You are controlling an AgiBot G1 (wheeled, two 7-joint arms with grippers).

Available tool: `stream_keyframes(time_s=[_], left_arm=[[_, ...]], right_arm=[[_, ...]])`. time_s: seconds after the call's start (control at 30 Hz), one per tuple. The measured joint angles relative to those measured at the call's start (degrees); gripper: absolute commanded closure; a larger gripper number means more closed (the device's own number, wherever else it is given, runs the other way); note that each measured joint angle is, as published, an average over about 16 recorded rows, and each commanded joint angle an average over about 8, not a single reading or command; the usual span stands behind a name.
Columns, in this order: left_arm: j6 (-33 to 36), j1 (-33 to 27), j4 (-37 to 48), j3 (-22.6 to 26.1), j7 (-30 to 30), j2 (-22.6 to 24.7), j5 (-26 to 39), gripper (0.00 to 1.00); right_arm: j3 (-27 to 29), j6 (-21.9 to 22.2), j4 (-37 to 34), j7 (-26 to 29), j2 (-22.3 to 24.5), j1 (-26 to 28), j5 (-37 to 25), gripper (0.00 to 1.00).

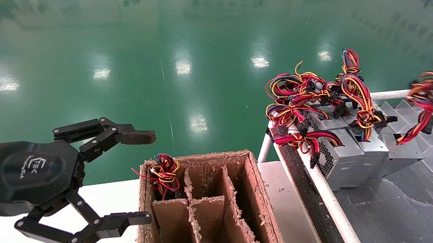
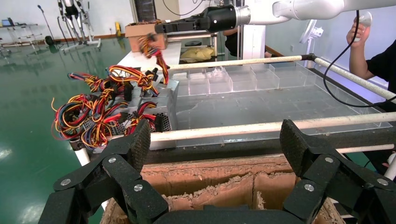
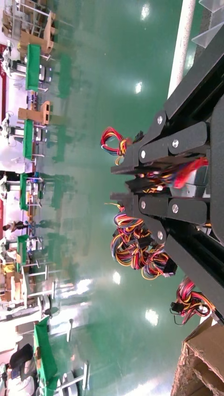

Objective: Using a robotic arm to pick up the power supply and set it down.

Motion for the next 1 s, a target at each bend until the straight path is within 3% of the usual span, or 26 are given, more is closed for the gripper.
stream_keyframes(time_s=[0.37, 0.7, 1.0], left_arm=[[0.0, 0.0, 0.0, 0.0, 0.0, 0.0, 0.0, 0.0], [-0.01, 0.0, 0.0, 0.01, 0.0, 0.0, -0.01, 0.0], [-0.01, 0.01, 0.02, 0.0, 0.01, -0.01, -0.01, 0.0]], right_arm=[[-0.05, -0.07, -1.08, 0.37, -0.56, 0.92, -0.05, 0.0], [1.03, -3.36, -2.14, 3.88, -0.6, 1.87, 1.71, 0.0], [1.26, -5.08, 2.21, 7.76, -0.61, 0.37, 3.97, 0.0]])
